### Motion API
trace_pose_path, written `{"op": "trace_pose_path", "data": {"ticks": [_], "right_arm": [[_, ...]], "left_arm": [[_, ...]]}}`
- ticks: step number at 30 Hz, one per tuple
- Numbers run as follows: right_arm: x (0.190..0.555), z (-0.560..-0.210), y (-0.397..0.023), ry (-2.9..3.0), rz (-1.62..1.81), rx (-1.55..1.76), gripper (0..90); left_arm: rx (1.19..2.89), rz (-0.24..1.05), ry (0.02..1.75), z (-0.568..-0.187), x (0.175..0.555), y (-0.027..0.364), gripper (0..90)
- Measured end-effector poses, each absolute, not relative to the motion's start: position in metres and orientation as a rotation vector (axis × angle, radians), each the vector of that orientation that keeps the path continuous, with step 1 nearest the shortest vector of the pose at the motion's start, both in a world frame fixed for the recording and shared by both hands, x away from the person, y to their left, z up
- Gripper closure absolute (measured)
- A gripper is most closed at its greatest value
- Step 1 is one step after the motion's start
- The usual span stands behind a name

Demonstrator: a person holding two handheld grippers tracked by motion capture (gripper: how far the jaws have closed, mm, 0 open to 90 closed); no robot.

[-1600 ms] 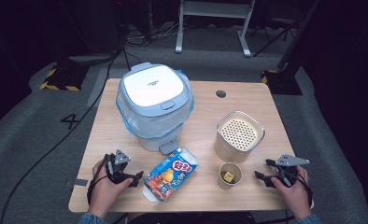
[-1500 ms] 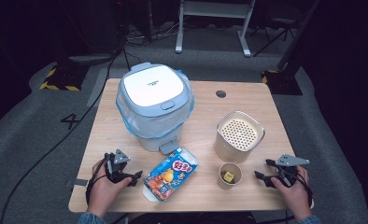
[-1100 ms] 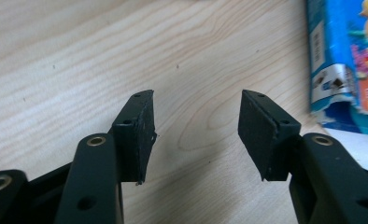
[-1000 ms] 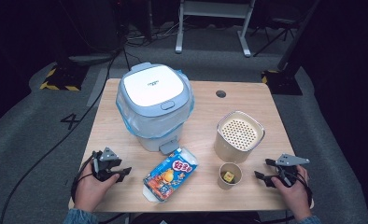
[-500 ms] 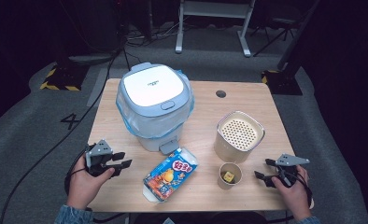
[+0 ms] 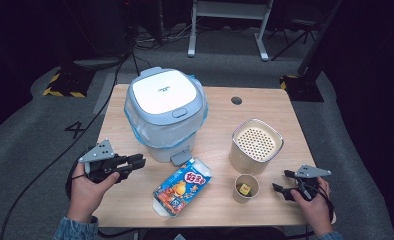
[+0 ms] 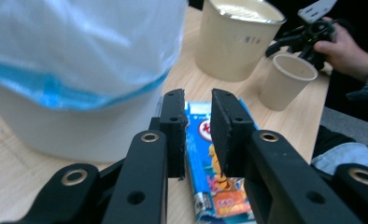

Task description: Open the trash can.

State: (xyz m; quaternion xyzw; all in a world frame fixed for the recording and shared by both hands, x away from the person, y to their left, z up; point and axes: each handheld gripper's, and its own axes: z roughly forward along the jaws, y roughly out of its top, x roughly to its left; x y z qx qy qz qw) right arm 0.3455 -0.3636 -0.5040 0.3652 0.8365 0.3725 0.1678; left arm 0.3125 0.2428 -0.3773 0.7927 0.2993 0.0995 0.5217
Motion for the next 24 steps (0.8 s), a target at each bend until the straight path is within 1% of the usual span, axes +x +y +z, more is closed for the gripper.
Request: {"op": "trace_pose_path", "data": {"ticks": [9,19,24], "right_arm": [[0.346,-0.504,-0.364,2.379,1.059,1.038,22.5],[0.346,-0.504,-0.364,2.380,1.060,1.039,22.5],[0.346,-0.504,-0.364,2.380,1.060,1.038,22.5]], "left_arm": [[1.883,0.234,0.658,-0.354,0.317,0.233,81.1],[1.876,0.282,0.629,-0.325,0.329,0.224,88.0],[1.867,0.296,0.624,-0.315,0.336,0.217,89.6]]}}
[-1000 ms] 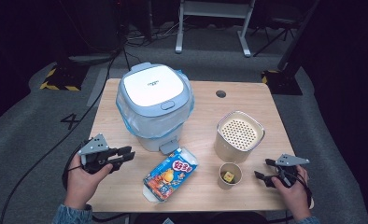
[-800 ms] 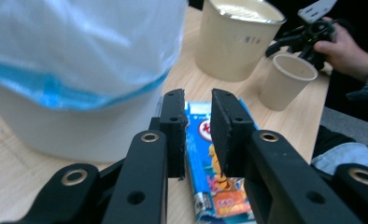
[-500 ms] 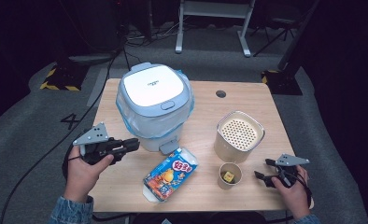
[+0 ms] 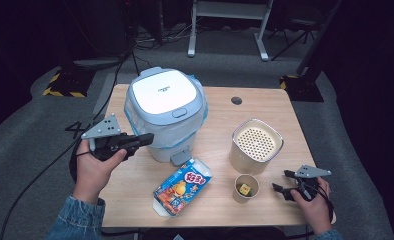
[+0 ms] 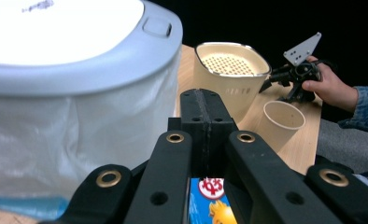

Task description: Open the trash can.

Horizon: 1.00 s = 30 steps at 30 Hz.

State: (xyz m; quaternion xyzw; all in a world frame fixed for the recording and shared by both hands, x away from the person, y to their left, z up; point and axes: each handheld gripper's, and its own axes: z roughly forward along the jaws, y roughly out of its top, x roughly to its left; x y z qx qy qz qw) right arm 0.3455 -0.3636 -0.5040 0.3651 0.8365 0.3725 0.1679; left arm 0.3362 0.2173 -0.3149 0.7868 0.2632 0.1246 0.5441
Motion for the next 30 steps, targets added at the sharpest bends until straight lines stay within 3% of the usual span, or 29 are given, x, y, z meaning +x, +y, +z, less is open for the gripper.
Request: {"op": "trace_pose_path", "data": {"ticks": [14,30], "right_arm": [[0.346,-0.504,-0.364,2.380,1.060,1.038,22.5],[0.346,-0.504,-0.364,2.380,1.060,1.038,22.5]], "left_arm": [[1.837,0.299,0.658,-0.291,0.367,0.194,89.9],[1.925,0.385,0.665,-0.280,0.395,0.154,89.8]]}}
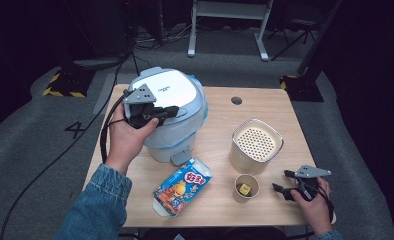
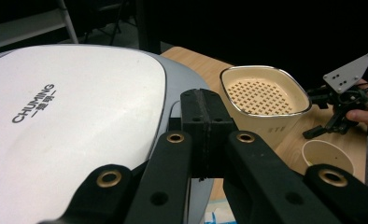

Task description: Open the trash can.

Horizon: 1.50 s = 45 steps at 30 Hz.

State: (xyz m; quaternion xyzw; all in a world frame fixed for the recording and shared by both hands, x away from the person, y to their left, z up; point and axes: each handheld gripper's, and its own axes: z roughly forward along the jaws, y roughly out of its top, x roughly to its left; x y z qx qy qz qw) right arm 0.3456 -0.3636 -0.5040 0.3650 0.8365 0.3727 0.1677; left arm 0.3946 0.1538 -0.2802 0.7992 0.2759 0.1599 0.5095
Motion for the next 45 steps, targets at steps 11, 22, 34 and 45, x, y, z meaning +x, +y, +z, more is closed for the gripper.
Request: {"op": "trace_pose_path", "data": {"ticks": [11,22,34,45], "right_arm": [[0.346,-0.504,-0.364,2.379,1.060,1.038,22.5],[0.346,-0.504,-0.364,2.380,1.060,1.039,22.5],[0.346,-0.504,-0.364,2.380,1.061,1.040,22.5],[0.346,-0.504,-0.364,2.380,1.061,1.040,22.5]], "left_arm": [[1.984,0.376,0.684,-0.281,0.403,0.143,89.8],[2.065,0.430,0.671,-0.276,0.401,0.135,90.0],[2.061,0.413,0.672,-0.277,0.402,0.134,90.0],[1.987,0.362,0.684,-0.278,0.402,0.133,53.9]]}}
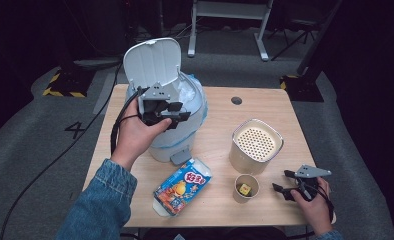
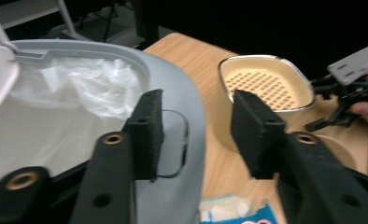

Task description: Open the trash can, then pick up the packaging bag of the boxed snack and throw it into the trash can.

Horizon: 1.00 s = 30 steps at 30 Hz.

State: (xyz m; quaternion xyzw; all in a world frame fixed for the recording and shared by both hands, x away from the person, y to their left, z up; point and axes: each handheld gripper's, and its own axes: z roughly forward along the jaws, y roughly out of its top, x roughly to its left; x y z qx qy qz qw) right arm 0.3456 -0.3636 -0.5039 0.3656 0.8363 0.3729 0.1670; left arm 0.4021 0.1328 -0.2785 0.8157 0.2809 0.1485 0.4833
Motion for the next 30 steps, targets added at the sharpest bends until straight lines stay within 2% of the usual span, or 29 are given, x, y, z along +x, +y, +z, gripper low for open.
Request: {"op": "trace_pose_path", "data": {"ticks": [1,3,7,20,30], "right_arm": [[0.346,-0.504,-0.364,2.380,1.061,1.040,22.5],[0.346,-0.504,-0.364,2.380,1.061,1.041,22.5],[0.346,-0.504,-0.364,2.380,1.061,1.040,22.5],[0.346,-0.504,-0.364,2.380,1.061,1.040,22.5],[0.346,-0.504,-0.364,2.380,1.061,1.040,22.5]], "left_arm": [[1.975,0.345,0.674,-0.279,0.401,0.133,53.9],[1.962,0.324,0.658,-0.281,0.398,0.133,45.5],[1.964,0.334,0.636,-0.284,0.388,0.137,41.6],[2.005,0.382,0.609,-0.292,0.349,0.154,38.1],[2.042,0.359,0.606,-0.333,0.330,0.155,36.9]]}}
